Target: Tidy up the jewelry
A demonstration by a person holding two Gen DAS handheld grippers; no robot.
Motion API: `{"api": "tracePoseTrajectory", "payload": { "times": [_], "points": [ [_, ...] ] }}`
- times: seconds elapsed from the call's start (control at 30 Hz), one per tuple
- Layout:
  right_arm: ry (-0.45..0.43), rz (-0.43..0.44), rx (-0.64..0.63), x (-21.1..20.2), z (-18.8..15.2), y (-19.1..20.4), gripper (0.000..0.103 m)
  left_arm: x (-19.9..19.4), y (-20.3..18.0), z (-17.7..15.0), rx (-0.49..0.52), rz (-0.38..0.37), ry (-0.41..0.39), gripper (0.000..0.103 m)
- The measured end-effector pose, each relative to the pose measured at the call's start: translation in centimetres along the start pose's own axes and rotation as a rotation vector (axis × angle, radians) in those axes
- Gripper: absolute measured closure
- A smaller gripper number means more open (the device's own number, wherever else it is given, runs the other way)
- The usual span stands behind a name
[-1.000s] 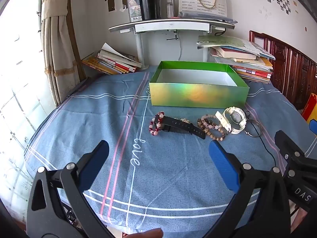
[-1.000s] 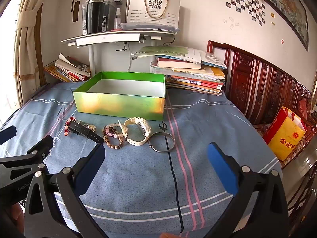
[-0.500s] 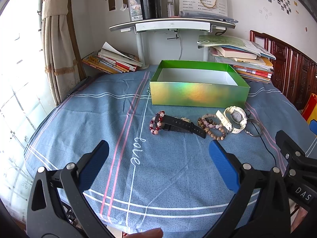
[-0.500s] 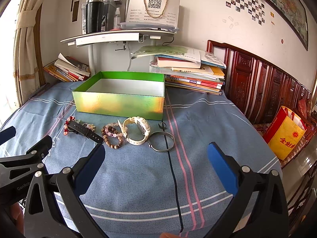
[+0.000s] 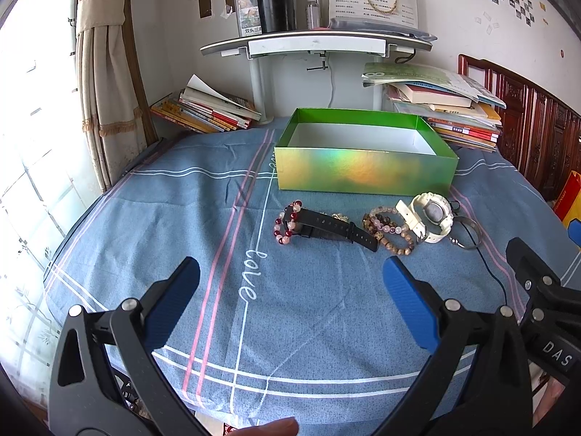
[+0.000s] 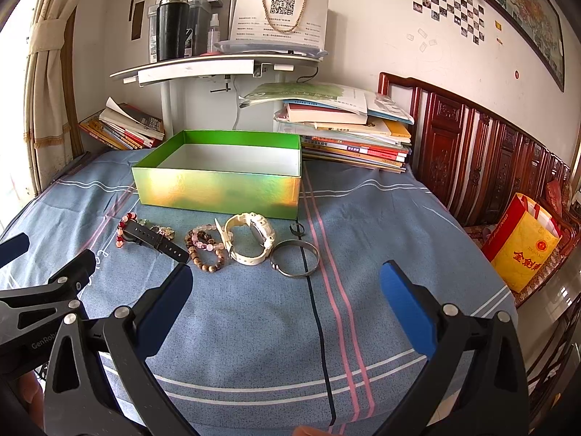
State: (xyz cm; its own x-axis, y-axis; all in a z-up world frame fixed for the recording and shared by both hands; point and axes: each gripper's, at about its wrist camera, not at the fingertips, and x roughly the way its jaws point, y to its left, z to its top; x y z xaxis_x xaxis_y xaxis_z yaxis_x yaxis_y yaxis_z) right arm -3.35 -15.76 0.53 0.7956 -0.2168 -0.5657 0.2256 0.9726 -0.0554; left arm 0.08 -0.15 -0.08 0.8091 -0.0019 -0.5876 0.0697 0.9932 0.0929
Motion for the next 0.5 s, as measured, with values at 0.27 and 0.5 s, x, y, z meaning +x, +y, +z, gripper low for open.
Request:
{"api": "tracePoseTrajectory", "payload": {
  "times": [0.27,0.5],
  "points": [
    [0.001,0.001,0.0,0.06,-0.03,-0.06,0.002,0.03,-0.09,-0.16,0.0,0.0,0.001,0.004],
    [0.001,0.001,0.0,0.1,-0.04,-0.06,0.002,0.08,0.03,-0.35,-0.001,0.001,0.003,0.004]
  ]
}}
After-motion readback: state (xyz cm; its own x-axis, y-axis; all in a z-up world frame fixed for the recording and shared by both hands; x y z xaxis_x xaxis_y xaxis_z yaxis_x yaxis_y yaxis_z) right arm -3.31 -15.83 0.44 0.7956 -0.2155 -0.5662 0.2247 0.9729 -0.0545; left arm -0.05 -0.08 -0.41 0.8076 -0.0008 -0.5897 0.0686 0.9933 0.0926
